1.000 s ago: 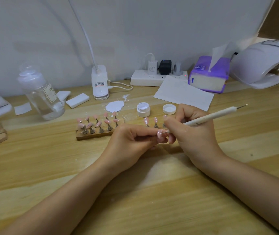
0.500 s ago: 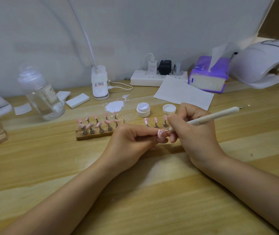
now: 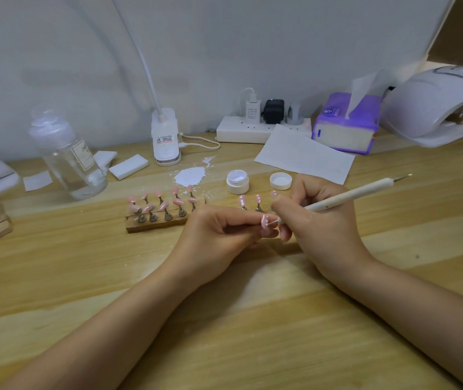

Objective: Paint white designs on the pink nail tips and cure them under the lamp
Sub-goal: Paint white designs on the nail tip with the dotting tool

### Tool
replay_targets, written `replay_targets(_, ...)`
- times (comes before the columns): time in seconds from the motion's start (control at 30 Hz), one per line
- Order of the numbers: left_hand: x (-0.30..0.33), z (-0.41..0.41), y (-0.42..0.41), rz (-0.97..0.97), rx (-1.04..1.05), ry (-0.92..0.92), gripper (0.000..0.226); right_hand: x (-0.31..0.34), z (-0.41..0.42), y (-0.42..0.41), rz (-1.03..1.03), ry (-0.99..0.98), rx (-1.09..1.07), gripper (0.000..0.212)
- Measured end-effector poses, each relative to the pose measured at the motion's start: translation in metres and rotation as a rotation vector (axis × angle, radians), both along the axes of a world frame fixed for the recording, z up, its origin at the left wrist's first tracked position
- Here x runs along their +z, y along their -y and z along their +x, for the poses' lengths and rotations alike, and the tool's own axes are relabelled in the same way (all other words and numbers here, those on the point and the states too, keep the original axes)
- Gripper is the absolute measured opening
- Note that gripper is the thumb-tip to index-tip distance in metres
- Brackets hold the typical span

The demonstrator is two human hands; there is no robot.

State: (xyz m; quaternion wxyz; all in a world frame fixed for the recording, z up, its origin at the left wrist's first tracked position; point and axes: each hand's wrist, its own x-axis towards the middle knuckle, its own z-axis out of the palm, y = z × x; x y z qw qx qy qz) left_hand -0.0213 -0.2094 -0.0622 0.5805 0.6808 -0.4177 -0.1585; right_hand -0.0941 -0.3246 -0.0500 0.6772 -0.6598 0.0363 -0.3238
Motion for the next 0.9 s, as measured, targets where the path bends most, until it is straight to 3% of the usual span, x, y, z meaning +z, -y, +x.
replay_targets(0.9,-0.0023,0.0008,0.0006,0.002,-0.007,-0.046,0.016,0.0004,0.0007,-0.0014,0.000,-0.028,0.006,0.039)
